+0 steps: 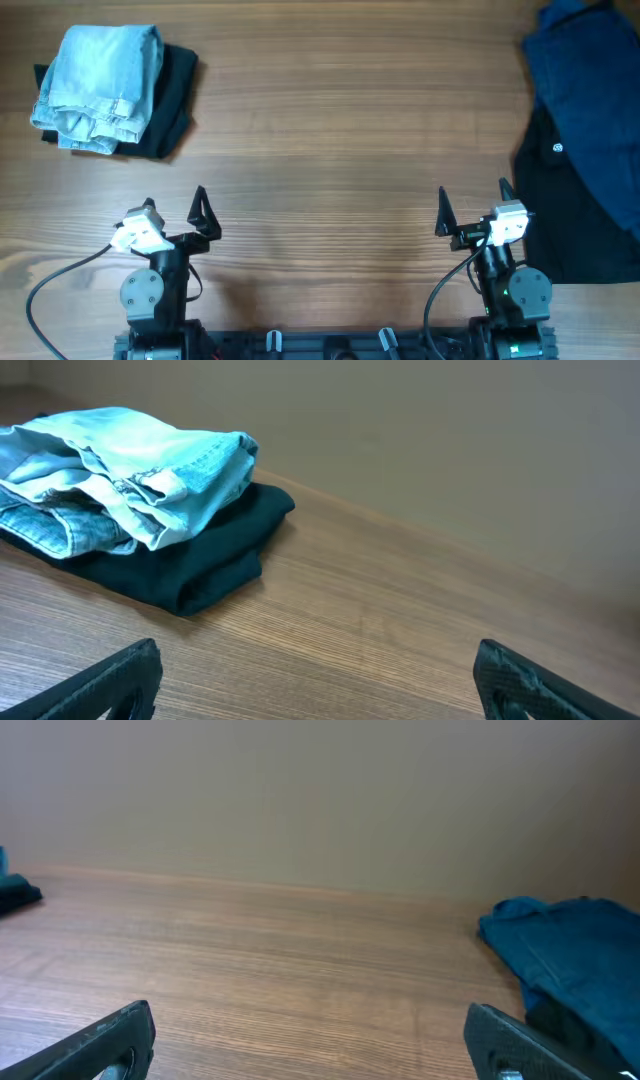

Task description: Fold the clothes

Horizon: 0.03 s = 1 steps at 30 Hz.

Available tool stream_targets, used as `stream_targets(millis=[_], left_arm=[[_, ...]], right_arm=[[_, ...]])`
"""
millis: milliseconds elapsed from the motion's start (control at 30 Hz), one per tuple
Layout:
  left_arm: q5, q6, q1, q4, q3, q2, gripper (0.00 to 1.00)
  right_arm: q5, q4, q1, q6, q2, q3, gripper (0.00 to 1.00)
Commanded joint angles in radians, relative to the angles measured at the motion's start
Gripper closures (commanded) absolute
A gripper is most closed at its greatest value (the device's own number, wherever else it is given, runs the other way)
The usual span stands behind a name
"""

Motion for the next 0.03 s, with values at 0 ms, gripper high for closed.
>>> stream_targets(millis=[0], left_arm=[[-0.014,-0.002,-0.005,0.006,-0.01,-0.009,0.0]], right_arm=[[-0.012,0.002,-0.005,-0.003,-0.016,-0.001,0.0]])
